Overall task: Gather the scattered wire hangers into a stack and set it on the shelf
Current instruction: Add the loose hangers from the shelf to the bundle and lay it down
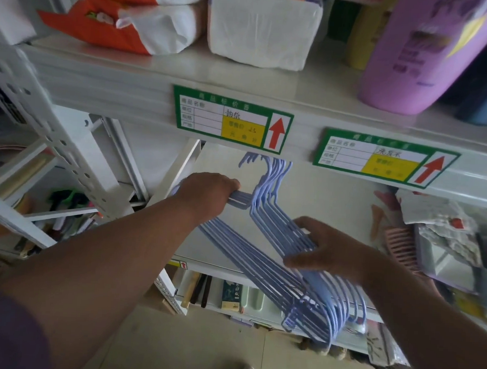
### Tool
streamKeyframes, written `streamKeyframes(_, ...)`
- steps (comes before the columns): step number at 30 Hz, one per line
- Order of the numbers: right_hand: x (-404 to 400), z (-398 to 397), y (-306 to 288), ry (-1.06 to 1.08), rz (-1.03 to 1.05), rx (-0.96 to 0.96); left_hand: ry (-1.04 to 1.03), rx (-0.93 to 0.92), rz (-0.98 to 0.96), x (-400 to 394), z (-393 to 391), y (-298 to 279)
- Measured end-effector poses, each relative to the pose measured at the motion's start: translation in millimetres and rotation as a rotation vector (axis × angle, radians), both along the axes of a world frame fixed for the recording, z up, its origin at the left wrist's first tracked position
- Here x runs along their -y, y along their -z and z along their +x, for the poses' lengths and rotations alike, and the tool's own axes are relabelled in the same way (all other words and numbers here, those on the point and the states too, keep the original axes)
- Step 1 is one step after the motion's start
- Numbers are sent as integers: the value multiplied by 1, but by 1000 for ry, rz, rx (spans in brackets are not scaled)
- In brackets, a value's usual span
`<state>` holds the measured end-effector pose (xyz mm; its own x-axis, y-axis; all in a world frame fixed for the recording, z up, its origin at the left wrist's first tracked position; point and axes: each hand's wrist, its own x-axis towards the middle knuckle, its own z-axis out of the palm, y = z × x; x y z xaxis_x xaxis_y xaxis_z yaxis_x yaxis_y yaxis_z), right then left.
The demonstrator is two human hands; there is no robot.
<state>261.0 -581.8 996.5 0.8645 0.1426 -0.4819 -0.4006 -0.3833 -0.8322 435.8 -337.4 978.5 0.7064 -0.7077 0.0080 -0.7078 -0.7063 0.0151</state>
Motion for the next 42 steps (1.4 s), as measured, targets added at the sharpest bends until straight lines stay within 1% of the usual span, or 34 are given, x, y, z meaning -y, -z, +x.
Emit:
streamKeyframes(2, 3, 7, -2, -36, -366, 112, -21, 16, 84, 6, 2, 0)
streamKeyframes(4, 3, 12, 2, -108, -664, 179, -55, 5, 168, 13, 1, 1)
streamKeyframes(5, 1, 14, 7, -118, -758, 188, -69, -3, 202, 17, 0, 3)
streamKeyframes(7, -3, 17, 20, -98, -850, 165, -96, -28, 267, 26, -1, 7)
streamKeyframes(11, -16, 25, 41, -11, -967, 142, -182, -106, 297, 37, 3, 11)
streamKeyframes(13, -18, 30, 49, 41, -1009, 161, -217, -150, 303, 42, 5, 15)
streamKeyframes(15, -17, 37, 53, 82, -1033, 194, -266, -234, 328, 46, 11, 21)
streamKeyframes(17, -12, 44, 54, 52, -1083, 192, -291, -342, 373, 49, 15, 28)
streamKeyframes(19, -6, 50, 56, -33, -1150, 148, -275, -412, 398, 48, 14, 37)
streamKeyframes(23, 3, 54, 64, -117, -1178, 101, -223, -355, 421, 41, -1, 57)
streamKeyframes(27, 2, 51, 71, -116, -1175, 100, -243, -317, 368, 40, -7, 62)
streamKeyframes(33, 4, 49, 73, -122, -1192, 89, -196, -217, 212, 31, -6, 62)
streamKeyframes(37, 10, 45, 74, -112, -1203, 88, -146, -229, 119, 16, -3, 59)
streamKeyframes(39, 15, 40, 73, -106, -1218, 91, -115, -264, 128, 2, 1, 56)
streamKeyframes(42, 22, 34, 74, -132, -1236, 74, -56, -263, 206, -23, 4, 54)
